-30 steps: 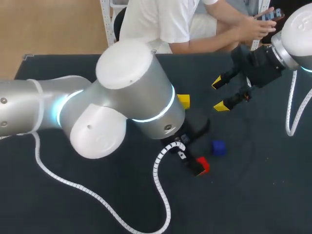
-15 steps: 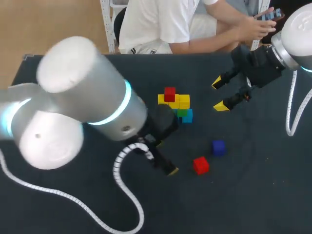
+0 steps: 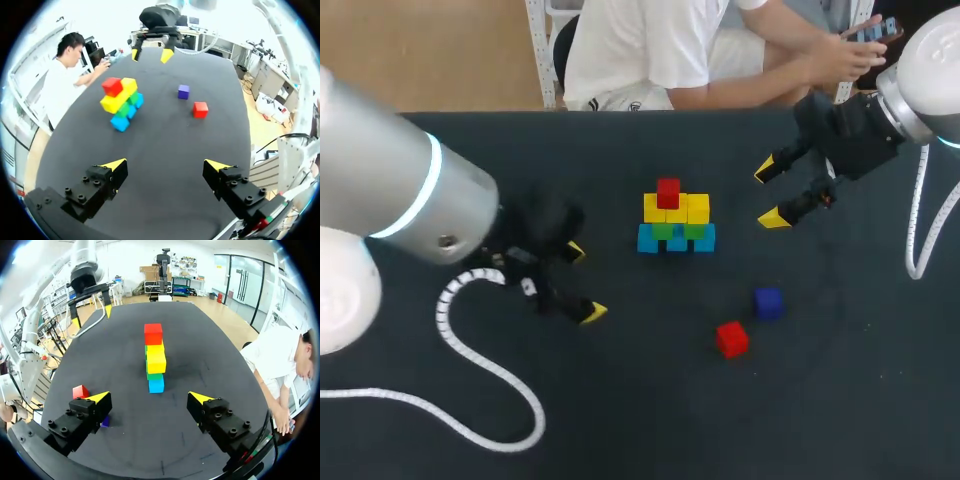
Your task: Place the blue cubes, place green cubes on the blue cubes, place the yellow cubes on the green cubes, then place the red cubes on the yellow cubes, and place purple cube on the red cubes.
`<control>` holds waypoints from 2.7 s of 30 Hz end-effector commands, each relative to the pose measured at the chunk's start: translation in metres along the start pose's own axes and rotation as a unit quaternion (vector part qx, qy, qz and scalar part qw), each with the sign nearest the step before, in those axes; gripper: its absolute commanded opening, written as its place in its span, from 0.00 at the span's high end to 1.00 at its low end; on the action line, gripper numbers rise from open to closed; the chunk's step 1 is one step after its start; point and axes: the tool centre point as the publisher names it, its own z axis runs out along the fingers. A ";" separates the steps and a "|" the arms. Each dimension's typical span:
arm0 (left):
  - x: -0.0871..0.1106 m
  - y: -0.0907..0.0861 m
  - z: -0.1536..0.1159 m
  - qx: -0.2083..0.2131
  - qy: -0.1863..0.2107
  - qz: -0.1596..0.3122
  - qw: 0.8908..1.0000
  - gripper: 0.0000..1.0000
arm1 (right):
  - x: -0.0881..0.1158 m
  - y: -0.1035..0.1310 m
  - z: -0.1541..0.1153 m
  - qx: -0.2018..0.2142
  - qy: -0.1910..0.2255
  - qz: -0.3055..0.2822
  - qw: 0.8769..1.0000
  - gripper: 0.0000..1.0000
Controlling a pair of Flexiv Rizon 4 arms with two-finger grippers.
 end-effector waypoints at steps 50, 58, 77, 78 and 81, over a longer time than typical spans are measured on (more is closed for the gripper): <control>-0.050 0.136 0.027 0.075 0.006 0.087 0.993 0.00 | 0.000 0.000 0.000 0.001 -0.001 0.000 1.000 0.00; -0.050 0.147 0.028 0.073 -0.002 0.082 0.994 0.00 | 0.000 0.000 0.000 0.001 -0.001 0.000 1.000 0.00; -0.050 0.145 0.026 0.082 -0.008 0.091 0.992 0.00 | 0.000 0.000 0.000 0.001 -0.001 0.000 1.000 0.00; -0.050 0.145 0.026 0.082 -0.008 0.091 0.992 0.00 | 0.000 0.000 0.000 0.001 -0.001 0.000 1.000 0.00; -0.050 0.145 0.026 0.082 -0.008 0.091 0.992 0.00 | -0.013 0.017 0.016 -0.013 0.030 -0.023 0.999 0.00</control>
